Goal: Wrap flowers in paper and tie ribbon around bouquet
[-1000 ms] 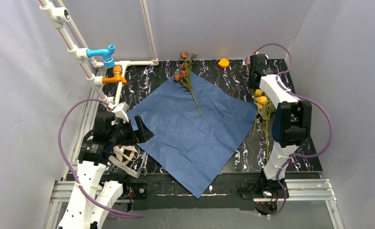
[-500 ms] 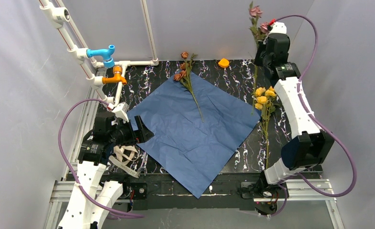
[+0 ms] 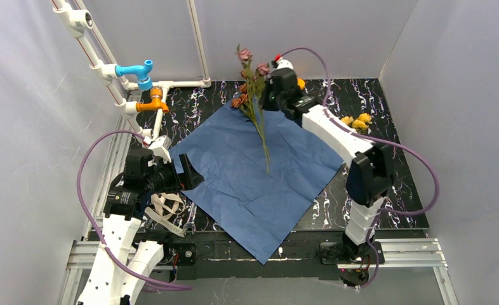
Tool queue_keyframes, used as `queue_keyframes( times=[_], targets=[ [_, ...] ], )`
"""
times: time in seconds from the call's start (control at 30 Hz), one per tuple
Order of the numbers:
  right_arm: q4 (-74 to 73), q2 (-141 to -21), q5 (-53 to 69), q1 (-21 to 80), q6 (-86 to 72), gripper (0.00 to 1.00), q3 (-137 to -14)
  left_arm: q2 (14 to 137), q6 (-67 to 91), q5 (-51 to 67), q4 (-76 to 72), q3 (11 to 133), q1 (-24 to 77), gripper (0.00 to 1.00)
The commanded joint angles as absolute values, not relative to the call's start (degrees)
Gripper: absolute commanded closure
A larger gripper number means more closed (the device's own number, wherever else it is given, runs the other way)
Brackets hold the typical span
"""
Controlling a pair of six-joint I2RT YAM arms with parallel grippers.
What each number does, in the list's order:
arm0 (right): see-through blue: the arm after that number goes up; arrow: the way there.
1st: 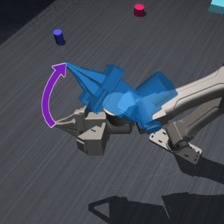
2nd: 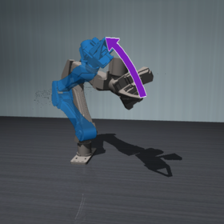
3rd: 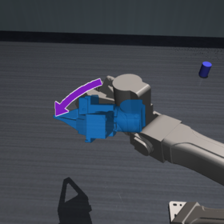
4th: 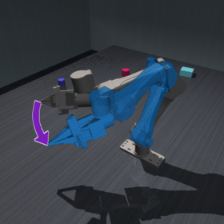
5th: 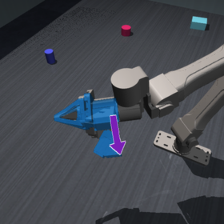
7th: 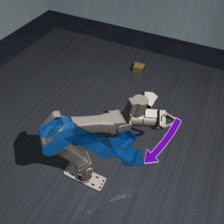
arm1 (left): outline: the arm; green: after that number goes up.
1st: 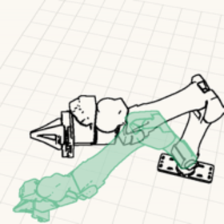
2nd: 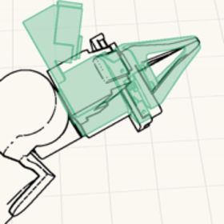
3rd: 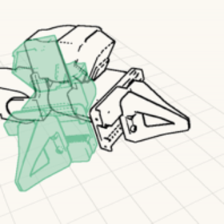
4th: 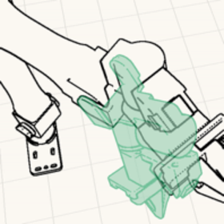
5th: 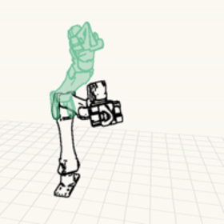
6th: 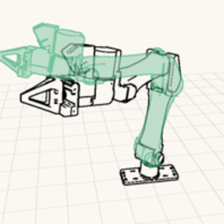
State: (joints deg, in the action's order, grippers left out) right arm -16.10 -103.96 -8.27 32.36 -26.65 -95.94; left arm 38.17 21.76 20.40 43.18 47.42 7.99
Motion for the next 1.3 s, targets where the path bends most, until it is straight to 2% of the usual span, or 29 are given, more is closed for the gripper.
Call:
queue_keyframes(
  times=[0.0, 0.3, 0.53, 0.83, 1.1, 1.13, 1.27],
  targets=[
    [-12.2, -109.0, -17.1, 35.5, -33.9, 0.99, -101.2, 38.5, 20.3, 20.0, 42.3, 48.3, 7.5, 0.08],
    [-17.6, -124.3, -27.0, 37.1, -37.0, 0.99, -114.6, 37.0, 20.2, 21.4, 41.4, 47.7, 7.4, 0.07],
    [-21.4, -132.1, -29.7, 37.1, -37.0, 0.99, -123.6, 36.7, 20.1, 21.8, 41.2, 47.6, 6.9, 0.07],
    [-24.5, -137.8, -30.5, 36.7, -38.3, 0.99, -125.8, 36.7, 20.0, 22.7, 40.9, 47.5, 6.2, 0.07],
    [-24.5, -141.0, -25.8, 35.2, -39.3, 0.99, -125.4, 36.8, 20.1, 22.9, 40.8, 47.5, 5.7, 0.07],
    [-24.4, -141.1, -25.2, 34.9, -39.2, 0.98, -125.2, 36.9, 20.0, 22.9, 40.8, 47.4, 5.7, 0.07],
    [-23.6, -141.1, -22.8, 33.9, -38.9, 0.83, -124.7, 37.0, 20.0, 23.1, 40.8, 47.5, 5.5, 0.07]
  ],
)
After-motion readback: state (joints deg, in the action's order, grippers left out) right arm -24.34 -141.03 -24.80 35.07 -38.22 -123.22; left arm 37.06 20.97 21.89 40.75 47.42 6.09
